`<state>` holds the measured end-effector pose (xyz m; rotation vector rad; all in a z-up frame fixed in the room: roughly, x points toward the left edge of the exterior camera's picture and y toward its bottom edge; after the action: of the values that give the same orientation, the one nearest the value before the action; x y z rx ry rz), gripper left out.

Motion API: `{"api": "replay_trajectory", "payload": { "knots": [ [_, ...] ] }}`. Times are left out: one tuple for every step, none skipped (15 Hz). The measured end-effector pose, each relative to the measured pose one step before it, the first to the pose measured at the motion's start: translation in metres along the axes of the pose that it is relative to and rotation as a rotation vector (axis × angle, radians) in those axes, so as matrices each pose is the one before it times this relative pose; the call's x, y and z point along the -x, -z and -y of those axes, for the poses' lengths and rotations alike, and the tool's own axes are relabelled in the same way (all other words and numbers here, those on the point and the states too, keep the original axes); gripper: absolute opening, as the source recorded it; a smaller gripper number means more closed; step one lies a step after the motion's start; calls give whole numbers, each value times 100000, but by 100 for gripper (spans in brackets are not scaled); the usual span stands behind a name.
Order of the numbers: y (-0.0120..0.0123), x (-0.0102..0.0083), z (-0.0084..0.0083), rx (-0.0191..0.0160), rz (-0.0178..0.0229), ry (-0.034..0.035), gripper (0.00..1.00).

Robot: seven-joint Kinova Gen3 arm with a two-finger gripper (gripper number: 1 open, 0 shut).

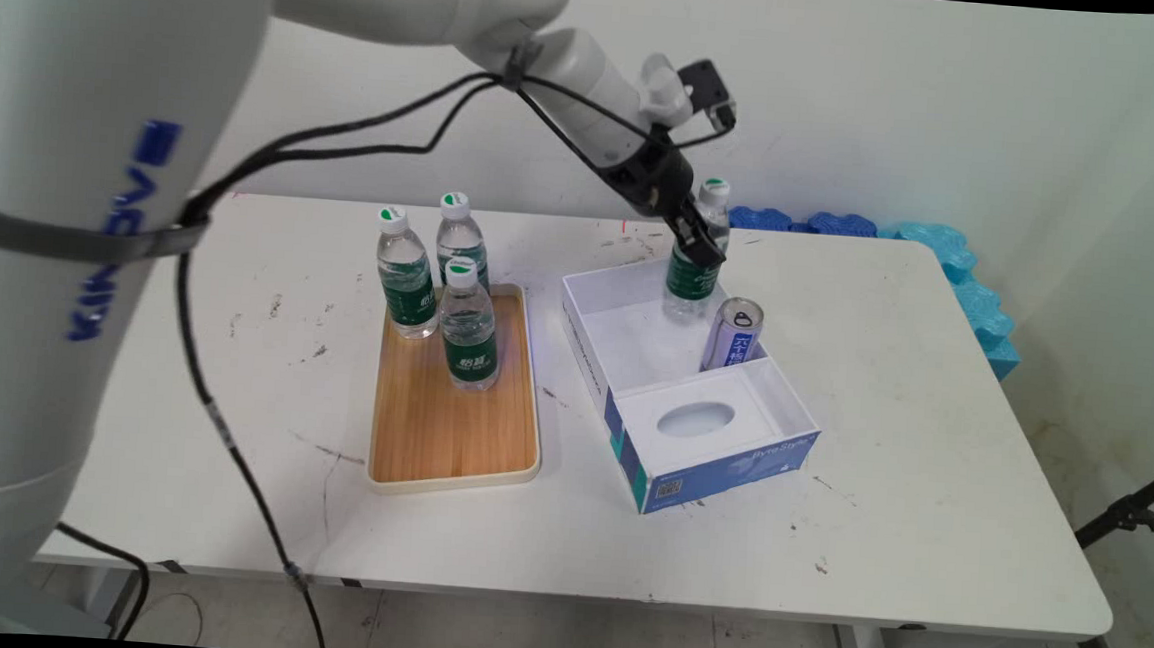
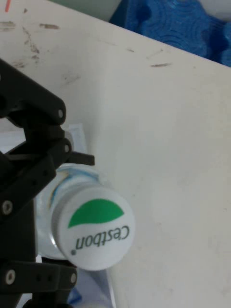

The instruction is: Place the picked object on the tray

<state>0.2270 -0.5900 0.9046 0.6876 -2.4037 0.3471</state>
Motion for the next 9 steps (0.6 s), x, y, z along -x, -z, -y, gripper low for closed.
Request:
{"api": "replay_trajectory", "payload": {
  "knots": [
    [700, -78, -222, 146, -572, 562, 0],
    [1087, -91, -358, 314, -958, 874, 0],
    [1386, 13, -478, 365, -1124, 823, 0],
    [1538, 145, -582, 431, -1089, 564, 0],
    [1386, 224, -566, 468, -861, 259, 0],
    [901, 250, -404, 405, -415, 228, 0],
    [1383, 538, -649, 695, -378, 219, 0],
    [867, 394, -449, 550, -155, 120, 0],
    [1302, 655, -713, 903, -97, 128, 0]
  ]
}}
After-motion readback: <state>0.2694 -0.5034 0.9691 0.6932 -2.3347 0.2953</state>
